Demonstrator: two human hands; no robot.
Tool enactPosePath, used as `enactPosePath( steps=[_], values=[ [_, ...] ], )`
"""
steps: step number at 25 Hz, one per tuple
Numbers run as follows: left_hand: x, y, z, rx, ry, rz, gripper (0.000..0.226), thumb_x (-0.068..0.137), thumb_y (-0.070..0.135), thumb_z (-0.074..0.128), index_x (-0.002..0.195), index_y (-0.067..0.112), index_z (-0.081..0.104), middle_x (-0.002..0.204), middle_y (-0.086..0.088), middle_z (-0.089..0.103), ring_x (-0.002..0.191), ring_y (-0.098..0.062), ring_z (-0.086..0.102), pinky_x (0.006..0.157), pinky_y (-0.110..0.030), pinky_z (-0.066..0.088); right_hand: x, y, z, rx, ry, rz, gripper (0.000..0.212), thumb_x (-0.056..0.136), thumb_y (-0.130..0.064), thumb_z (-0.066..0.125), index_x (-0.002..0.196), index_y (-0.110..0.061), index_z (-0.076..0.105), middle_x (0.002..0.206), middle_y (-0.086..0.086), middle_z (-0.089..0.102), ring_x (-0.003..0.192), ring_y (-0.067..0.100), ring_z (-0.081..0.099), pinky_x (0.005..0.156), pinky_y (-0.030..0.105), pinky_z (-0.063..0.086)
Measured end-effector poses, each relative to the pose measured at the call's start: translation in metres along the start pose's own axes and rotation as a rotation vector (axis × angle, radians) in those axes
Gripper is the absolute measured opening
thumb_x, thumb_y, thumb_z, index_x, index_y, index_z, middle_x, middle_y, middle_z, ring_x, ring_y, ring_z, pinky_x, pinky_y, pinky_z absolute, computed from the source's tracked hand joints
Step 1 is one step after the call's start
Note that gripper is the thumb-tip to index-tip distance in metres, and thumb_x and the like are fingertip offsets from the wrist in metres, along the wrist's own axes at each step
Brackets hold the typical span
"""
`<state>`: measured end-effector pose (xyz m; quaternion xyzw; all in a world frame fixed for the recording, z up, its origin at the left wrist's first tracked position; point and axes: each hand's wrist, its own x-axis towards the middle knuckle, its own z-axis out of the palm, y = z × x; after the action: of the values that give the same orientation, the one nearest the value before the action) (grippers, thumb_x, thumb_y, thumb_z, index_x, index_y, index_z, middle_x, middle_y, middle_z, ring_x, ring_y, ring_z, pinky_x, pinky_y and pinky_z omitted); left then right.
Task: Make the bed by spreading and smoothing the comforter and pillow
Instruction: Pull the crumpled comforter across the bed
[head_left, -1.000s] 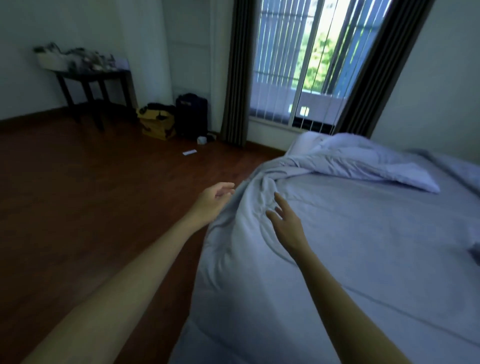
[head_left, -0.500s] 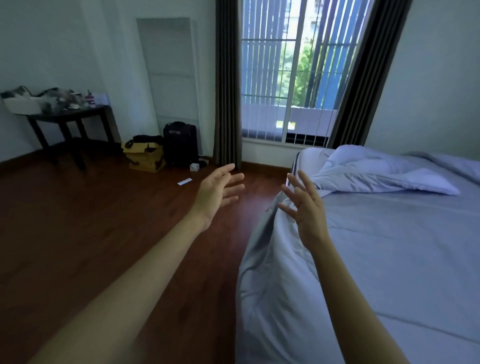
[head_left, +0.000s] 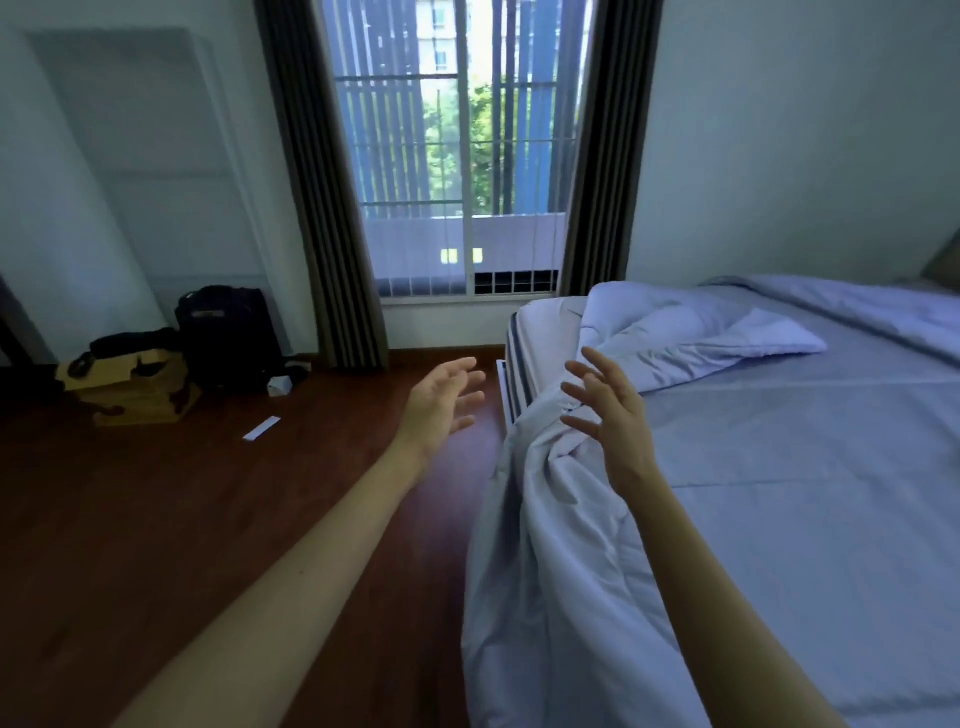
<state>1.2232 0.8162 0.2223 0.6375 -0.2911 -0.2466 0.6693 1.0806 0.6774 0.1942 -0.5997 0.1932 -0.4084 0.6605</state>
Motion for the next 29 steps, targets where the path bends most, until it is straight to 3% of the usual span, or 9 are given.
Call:
enactPosePath(
  steps=[4,10,14,18,20,22,24,29],
  values=[
    [0.111,0.013,0.024,0.221,-0.211,0.056,0.026,0.100,0.013,0.041,0.118,0.015,0.059,0.107,-0.001,0.066,0.094,-0.017,0.063,0.080,-0.030,0.050,0.090,0.008,0.011,-0.153,0.095,-0.040,0.029,0.093,-0.013,0.053,0.118,-0.027,0.059,0.115,-0.002,0.066,0.101,0.014,0.063,0.076,0.032,0.052],
    [0.252,0.019,0.059,0.304,-0.483,0.201,0.023,0.099,0.010,0.042,0.111,0.018,0.060,0.095,0.006,0.068,0.082,-0.009,0.064,0.069,-0.017,0.045,0.193,0.008,-0.020,-0.423,0.279,-0.130,0.028,0.080,-0.018,0.055,0.099,-0.039,0.061,0.100,-0.008,0.068,0.090,0.014,0.063,0.069,0.029,0.052],
    [0.332,-0.034,0.079,0.478,-0.894,0.253,0.025,0.097,0.005,0.044,0.113,0.011,0.062,0.098,0.000,0.068,0.080,-0.005,0.064,0.062,-0.004,0.044,0.236,0.065,-0.063,-0.563,0.588,0.007,0.029,0.074,-0.030,0.055,0.102,-0.036,0.059,0.097,-0.015,0.066,0.090,0.016,0.063,0.083,0.042,0.054],
    [0.425,-0.060,0.073,0.633,-1.212,0.187,0.026,0.096,0.010,0.045,0.113,0.018,0.063,0.101,0.006,0.069,0.088,-0.004,0.066,0.073,-0.014,0.047,0.275,0.114,-0.052,-0.644,0.749,0.192,0.038,0.078,-0.028,0.058,0.116,-0.029,0.055,0.106,-0.004,0.064,0.101,0.024,0.063,0.091,0.050,0.052],
    [0.471,-0.056,0.077,0.645,-1.236,0.224,0.027,0.096,0.008,0.043,0.112,0.018,0.064,0.102,0.004,0.069,0.085,-0.003,0.065,0.069,-0.011,0.046,0.300,0.118,-0.038,-0.642,0.761,0.208,0.039,0.085,-0.021,0.060,0.123,-0.025,0.053,0.105,-0.007,0.062,0.102,0.024,0.063,0.088,0.044,0.053],
    [0.510,-0.049,0.090,0.559,-1.161,0.233,0.027,0.097,0.006,0.042,0.112,0.016,0.063,0.103,0.002,0.068,0.082,-0.003,0.063,0.064,-0.009,0.045,0.326,0.112,-0.032,-0.617,0.792,0.202,0.041,0.087,-0.016,0.059,0.127,-0.023,0.051,0.108,-0.006,0.061,0.097,0.020,0.062,0.077,0.038,0.053],
    [0.535,-0.050,0.109,0.456,-1.124,0.211,0.027,0.097,0.009,0.042,0.114,0.016,0.062,0.102,0.003,0.068,0.084,-0.006,0.063,0.070,-0.017,0.047,0.346,0.107,-0.039,-0.578,0.879,0.188,0.040,0.088,-0.014,0.057,0.127,-0.022,0.050,0.112,-0.002,0.060,0.094,0.020,0.062,0.070,0.033,0.051],
    [0.586,-0.090,0.160,0.519,-1.385,0.175,0.027,0.098,0.010,0.042,0.117,0.018,0.059,0.102,0.002,0.069,0.086,-0.010,0.063,0.074,-0.023,0.045,0.379,0.137,-0.088,-0.525,1.184,0.207,0.033,0.090,-0.016,0.053,0.123,-0.018,0.053,0.109,0.005,0.062,0.079,0.017,0.064,0.063,0.031,0.049]
  ],
)
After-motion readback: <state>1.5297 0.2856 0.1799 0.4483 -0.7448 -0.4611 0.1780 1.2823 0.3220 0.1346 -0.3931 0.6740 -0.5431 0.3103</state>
